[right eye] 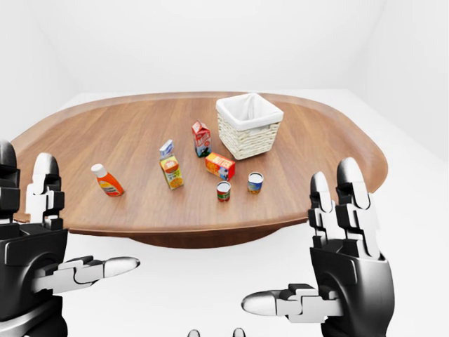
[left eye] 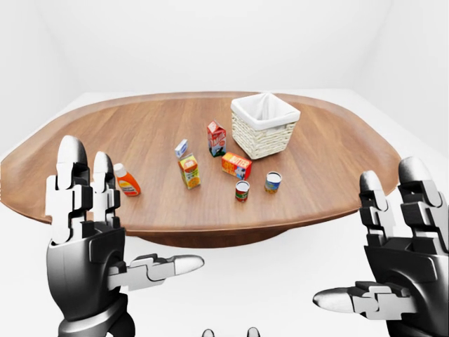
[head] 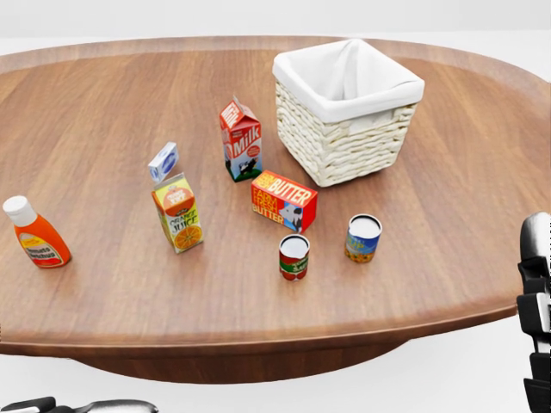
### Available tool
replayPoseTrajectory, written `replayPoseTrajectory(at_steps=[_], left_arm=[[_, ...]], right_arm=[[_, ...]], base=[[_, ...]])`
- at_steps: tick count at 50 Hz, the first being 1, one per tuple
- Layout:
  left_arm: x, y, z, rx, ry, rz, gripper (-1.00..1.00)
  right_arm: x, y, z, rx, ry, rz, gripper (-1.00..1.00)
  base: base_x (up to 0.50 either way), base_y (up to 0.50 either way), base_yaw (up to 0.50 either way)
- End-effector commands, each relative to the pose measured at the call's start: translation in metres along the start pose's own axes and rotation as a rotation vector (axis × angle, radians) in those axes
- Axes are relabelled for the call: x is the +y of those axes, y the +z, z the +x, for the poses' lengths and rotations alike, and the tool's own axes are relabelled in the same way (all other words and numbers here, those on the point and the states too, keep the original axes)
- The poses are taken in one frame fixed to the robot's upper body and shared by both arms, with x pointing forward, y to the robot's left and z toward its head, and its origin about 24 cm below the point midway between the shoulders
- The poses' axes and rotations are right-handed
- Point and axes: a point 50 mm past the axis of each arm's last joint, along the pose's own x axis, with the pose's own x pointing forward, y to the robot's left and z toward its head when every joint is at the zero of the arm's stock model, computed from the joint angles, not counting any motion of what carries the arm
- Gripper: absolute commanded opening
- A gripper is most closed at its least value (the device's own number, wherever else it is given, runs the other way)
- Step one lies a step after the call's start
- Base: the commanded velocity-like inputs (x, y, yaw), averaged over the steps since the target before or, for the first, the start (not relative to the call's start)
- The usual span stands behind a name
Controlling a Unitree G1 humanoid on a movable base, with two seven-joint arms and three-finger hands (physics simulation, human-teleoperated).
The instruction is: Pick up the orange juice, and put it in the basket.
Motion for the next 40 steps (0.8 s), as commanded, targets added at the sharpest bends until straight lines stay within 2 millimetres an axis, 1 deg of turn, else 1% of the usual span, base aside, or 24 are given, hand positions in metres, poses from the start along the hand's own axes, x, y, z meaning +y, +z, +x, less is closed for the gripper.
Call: replayPoseTrajectory(at_steps=[1,40], left_arm=[[-0.0041,0.0011,-0.0001,-0.005,-0.015,0.002,1.00],[-0.0034,0.0021,0.0016,-0.018,-0.012,-0.004,1.00]], right_arm=[[0.0038,0.0010,0.0019,-0.019,0.025,0.009,1.00],[0.0059,0.0015,0.0045,-0.035,0.017,-0.001,1.00]], base=[[0.50,-0.23,0.00],[0.50,-0.19,0.00]])
